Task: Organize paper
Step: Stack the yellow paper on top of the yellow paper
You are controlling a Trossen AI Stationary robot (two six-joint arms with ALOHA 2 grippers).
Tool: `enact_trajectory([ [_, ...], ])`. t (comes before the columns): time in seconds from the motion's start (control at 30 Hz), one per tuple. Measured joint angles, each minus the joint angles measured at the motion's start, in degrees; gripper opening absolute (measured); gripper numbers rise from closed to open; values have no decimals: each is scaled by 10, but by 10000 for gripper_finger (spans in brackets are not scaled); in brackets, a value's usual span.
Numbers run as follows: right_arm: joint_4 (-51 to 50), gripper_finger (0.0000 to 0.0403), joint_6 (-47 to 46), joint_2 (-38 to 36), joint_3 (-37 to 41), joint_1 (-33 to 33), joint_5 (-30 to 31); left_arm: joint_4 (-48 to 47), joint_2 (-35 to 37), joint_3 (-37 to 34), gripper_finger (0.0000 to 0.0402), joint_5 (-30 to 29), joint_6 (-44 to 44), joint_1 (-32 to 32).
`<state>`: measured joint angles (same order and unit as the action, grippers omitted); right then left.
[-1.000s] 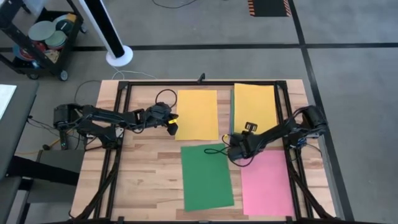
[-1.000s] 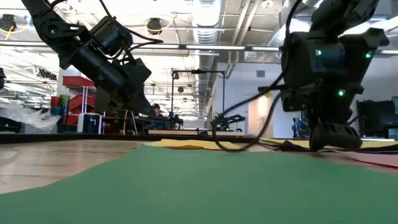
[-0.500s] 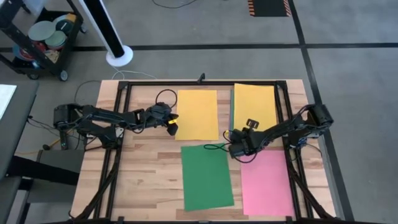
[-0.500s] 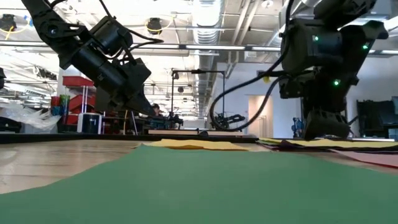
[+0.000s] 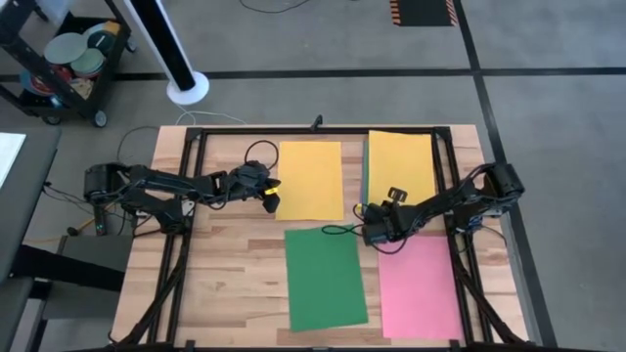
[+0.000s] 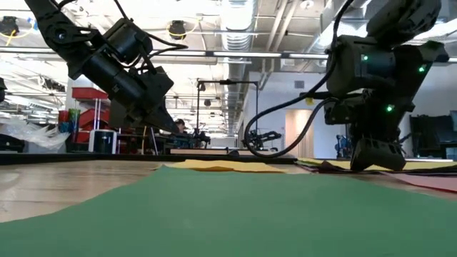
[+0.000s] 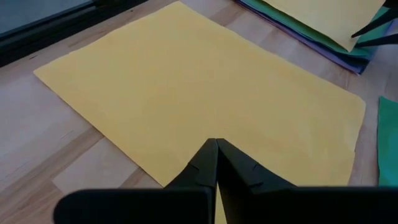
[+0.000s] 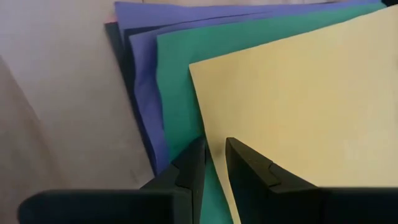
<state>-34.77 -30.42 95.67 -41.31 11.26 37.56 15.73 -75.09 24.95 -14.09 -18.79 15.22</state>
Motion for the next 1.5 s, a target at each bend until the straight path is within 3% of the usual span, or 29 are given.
enact_trajectory([
  [0.27,17,62,6,-1,17,-21,8,0,0,0,0,0,0,0],
  [0.5,8,6,9,0,14,-16,21,-1,0,0,0,3,-4,0],
  [0.93,-47,0,-30,0,-98,31,54,19,0,0,0,2,-16,-24],
  [1.23,148,0,110,0,-139,12,10,23,51,0,0,-32,-16,-44],
  [1.5,259,0,160,0,-155,-32,-47,-7,114,0,0,-34,-10,-43],
])
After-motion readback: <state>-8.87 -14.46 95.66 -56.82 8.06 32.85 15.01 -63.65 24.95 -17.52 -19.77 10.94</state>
